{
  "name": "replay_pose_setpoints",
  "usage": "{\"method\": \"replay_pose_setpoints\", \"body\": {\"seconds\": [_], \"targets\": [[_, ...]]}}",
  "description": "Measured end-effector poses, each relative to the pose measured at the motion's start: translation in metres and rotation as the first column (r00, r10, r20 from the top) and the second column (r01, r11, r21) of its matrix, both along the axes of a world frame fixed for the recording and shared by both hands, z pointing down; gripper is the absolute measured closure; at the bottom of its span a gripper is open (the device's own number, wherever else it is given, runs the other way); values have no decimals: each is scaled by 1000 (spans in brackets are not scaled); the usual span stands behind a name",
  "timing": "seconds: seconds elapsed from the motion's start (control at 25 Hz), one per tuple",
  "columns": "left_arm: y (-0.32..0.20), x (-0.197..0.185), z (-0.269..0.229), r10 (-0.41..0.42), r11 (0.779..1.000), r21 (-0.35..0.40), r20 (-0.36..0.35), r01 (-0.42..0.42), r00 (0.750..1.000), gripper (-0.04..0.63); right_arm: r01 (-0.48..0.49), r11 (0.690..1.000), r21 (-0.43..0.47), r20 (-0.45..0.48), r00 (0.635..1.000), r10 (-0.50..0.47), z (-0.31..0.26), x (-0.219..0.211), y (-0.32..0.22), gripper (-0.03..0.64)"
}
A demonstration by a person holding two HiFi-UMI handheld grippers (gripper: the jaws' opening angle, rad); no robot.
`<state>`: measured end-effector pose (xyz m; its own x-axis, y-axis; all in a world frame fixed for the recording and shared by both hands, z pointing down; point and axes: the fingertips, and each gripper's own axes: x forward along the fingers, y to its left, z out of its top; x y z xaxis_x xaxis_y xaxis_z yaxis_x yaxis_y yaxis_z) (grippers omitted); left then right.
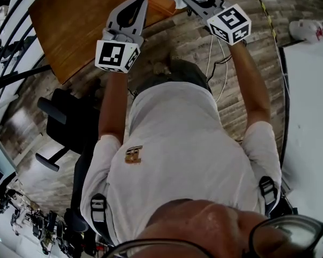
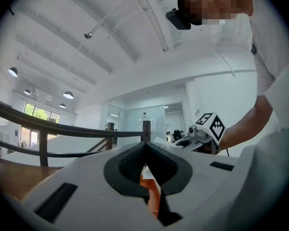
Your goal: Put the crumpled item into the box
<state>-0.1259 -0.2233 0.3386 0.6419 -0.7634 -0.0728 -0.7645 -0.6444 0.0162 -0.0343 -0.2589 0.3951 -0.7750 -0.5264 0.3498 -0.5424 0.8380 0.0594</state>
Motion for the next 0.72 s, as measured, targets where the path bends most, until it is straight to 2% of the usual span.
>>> {"method": "replay_pose_setpoints", "body": {"seconds": [0.32,0.52,0.72], "targets": [[-27,11,4,-68,998,-4,34,68,997,575,44,994,-105,-97,994,-54,44,5,-40,554],[-62,21,2,-114,993,-15,46,115,992,575,90,978,-188,-172,977,-123,67,3,-72,554],[-84,36,8,-159,987,-27,66,161,985,575,88,961,-261,-200,969,-143,90,10,-90,554]]}}
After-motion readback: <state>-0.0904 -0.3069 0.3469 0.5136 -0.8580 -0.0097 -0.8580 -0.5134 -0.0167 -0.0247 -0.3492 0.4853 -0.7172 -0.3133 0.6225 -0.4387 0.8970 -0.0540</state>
